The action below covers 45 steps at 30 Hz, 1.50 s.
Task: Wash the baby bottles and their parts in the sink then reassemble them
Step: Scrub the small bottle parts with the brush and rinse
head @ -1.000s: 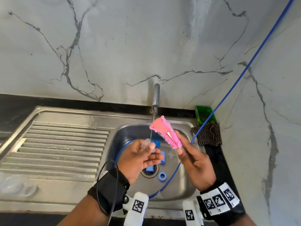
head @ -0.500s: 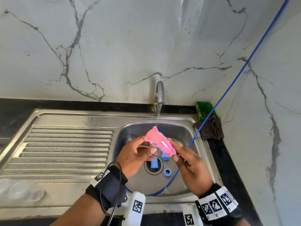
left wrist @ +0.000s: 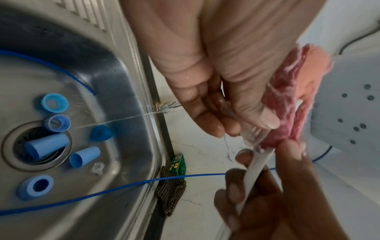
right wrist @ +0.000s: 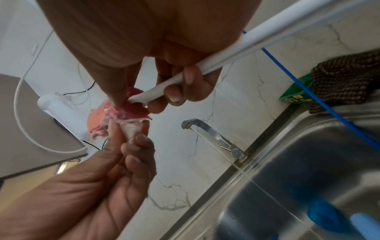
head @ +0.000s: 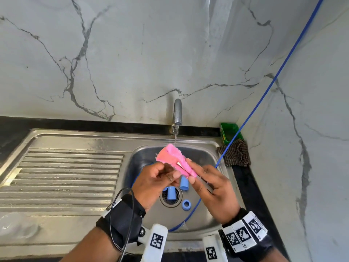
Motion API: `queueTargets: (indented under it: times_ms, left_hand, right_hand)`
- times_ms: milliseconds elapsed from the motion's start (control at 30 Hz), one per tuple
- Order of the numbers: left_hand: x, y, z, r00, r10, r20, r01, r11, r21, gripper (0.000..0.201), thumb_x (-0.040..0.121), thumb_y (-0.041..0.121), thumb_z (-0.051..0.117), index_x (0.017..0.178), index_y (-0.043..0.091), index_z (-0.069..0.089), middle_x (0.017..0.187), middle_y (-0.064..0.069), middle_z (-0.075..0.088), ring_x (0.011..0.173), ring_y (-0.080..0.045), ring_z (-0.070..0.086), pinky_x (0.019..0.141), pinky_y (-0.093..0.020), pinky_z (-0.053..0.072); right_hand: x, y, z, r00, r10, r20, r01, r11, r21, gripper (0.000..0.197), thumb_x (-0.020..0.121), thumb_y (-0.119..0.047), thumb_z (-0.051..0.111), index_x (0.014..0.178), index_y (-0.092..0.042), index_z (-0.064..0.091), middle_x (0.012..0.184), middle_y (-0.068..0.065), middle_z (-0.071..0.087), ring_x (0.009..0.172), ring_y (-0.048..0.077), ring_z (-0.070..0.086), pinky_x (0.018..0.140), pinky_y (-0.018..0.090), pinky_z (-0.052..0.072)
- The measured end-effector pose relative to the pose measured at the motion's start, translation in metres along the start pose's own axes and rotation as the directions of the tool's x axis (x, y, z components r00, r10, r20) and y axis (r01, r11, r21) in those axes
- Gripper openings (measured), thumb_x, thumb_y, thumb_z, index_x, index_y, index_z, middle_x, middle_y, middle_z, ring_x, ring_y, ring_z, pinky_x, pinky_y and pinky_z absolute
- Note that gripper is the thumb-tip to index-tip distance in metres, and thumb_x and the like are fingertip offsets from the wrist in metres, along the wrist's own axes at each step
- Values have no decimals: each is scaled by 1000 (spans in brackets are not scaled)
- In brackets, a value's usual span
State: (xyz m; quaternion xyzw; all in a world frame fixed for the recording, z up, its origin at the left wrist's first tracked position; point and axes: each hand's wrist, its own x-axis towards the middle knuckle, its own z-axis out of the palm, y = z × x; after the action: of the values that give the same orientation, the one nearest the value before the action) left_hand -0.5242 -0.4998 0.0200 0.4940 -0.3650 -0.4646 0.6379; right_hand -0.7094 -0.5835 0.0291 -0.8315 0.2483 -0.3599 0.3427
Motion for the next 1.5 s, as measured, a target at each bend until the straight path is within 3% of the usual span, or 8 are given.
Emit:
queueTargets:
  times_ms: [100, 500, 700, 800, 1000, 1100, 1267, 1500]
  left_hand:
    - [1, 1, 5, 997, 15, 73, -17, 999, 37, 4, 84, 24, 76, 81, 21, 76, 71, -5, 68, 67, -17, 64, 68, -26, 55]
    - [16, 20, 19, 980, 184, -73, -181, 982, 45, 14, 95, 23, 65, 94, 9, 67, 77, -6, 60, 70, -21, 50, 66, -32, 50]
    - [28, 46, -4, 960, 228, -161, -221, 973, 60, 24, 87, 44, 67, 88, 20, 69, 77, -1, 60, 70, -17, 51, 70, -36, 50]
    - [18, 42, 15, 971, 233, -57, -221, 962, 163, 20, 95, 35, 68, 91, 15, 68, 75, 1, 63, 67, -15, 54, 67, -36, 52]
    - [18, 51, -14, 951, 243, -192, -239, 970, 44, 15, 92, 30, 62, 82, 22, 68, 72, -2, 57, 64, -14, 49, 61, -26, 49]
    - [11, 44, -5, 968, 224, -113, -210, 970, 127, 24, 96, 29, 62, 90, 7, 65, 70, -7, 55, 62, -19, 49, 61, -33, 48]
    - [13, 49, -26, 935, 182, -306, -191, 982, 0, 23, 98, 26, 56, 83, 10, 61, 66, -2, 53, 58, -13, 45, 55, -28, 41]
    - [-1, 48, -12, 961, 207, -181, -193, 977, 93, 25, 100, 33, 53, 84, 16, 60, 70, -3, 50, 60, -14, 40, 54, -26, 38]
  right_hand:
    - [14, -5, -4, 1000, -9, -26, 11, 996, 86, 42, 95, -27, 69, 136, -34, 62, 96, -6, 65, 90, 11, 67, 83, 15, 48]
    - [45, -17, -4, 996, -27, -89, 32, 998, 46, 42, 93, -45, 62, 135, -40, 61, 82, -11, 63, 76, 6, 62, 72, 15, 47]
    - [50, -29, -5, 995, -37, -91, 42, 998, 54, 42, 93, -33, 69, 134, -40, 62, 79, -12, 60, 74, 4, 60, 72, 12, 44]
    - [60, -38, -5, 994, -25, -104, 31, 998, 54, 42, 94, -35, 66, 135, -40, 61, 84, -12, 64, 80, 5, 64, 75, 16, 48]
    - [55, -46, 10, 994, -53, -95, 54, 999, 5, 41, 95, -36, 67, 135, -36, 61, 75, -20, 54, 70, 1, 56, 70, 9, 41]
    - [60, -47, 19, 991, -6, -132, 9, 1000, 20, 41, 94, -46, 62, 135, -41, 61, 77, -11, 61, 72, 8, 60, 70, 21, 50]
    - [51, -57, 31, 996, -17, -88, 17, 1000, 4, 41, 94, -45, 61, 135, -37, 62, 72, -11, 52, 68, 7, 55, 67, 11, 42]
    - [51, -59, 35, 988, 94, -121, -71, 980, 185, 35, 97, -41, 63, 131, -33, 66, 85, -8, 70, 80, 10, 66, 76, 25, 53]
